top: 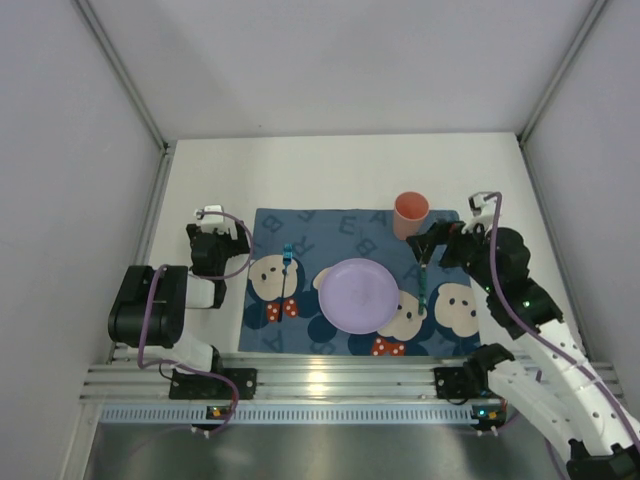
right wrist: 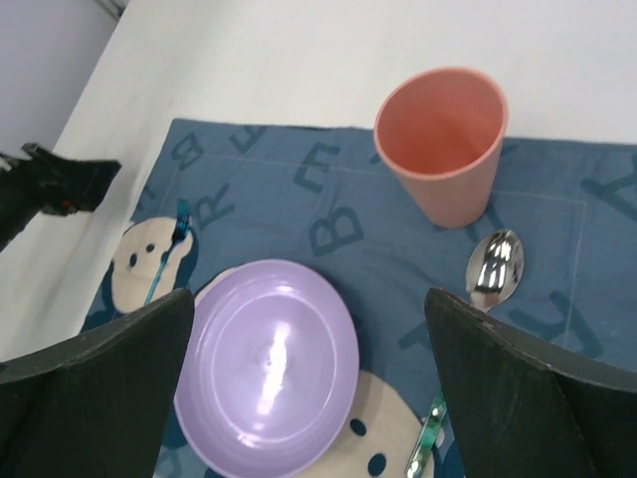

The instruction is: Set the dinner table for one person

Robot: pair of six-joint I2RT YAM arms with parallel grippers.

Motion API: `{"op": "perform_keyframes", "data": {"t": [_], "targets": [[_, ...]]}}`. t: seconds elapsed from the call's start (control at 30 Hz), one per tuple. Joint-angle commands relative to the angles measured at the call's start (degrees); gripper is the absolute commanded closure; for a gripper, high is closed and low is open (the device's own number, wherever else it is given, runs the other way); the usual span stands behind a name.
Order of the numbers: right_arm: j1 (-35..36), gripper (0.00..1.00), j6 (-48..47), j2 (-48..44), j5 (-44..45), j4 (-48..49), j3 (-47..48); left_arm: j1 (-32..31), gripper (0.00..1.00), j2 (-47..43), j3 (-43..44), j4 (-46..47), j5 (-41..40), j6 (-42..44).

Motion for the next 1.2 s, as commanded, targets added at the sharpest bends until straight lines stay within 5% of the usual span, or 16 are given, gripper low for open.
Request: {"op": "perform_keyframes", "data": {"t": [0.0, 0.5, 0.83, 1.17], "targets": [[0.15, 0.00, 5.55, -4.81, -6.53, -1.02, -2.62, 0.09, 0.01, 0.05, -0.42, 4.68, 0.93, -0.35], [0.15, 0.00, 9.27, -18.61, -26.58, -10.95, -10.02, 0.09, 0.02, 0.05, -0.42, 4.68, 0.85, -0.35], [1.73, 0.00, 7.59, -15.10, -21.58, -17.46, -6.24, 0.09, 0.02, 0.13, -0.42, 4.68, 0.85, -0.35], [11.40, 0.00, 4.96, -7.02, -17.44, -14.39, -5.00, 0.09, 0.02, 0.05, -0.42, 4.77, 0.85, -0.35]]}}
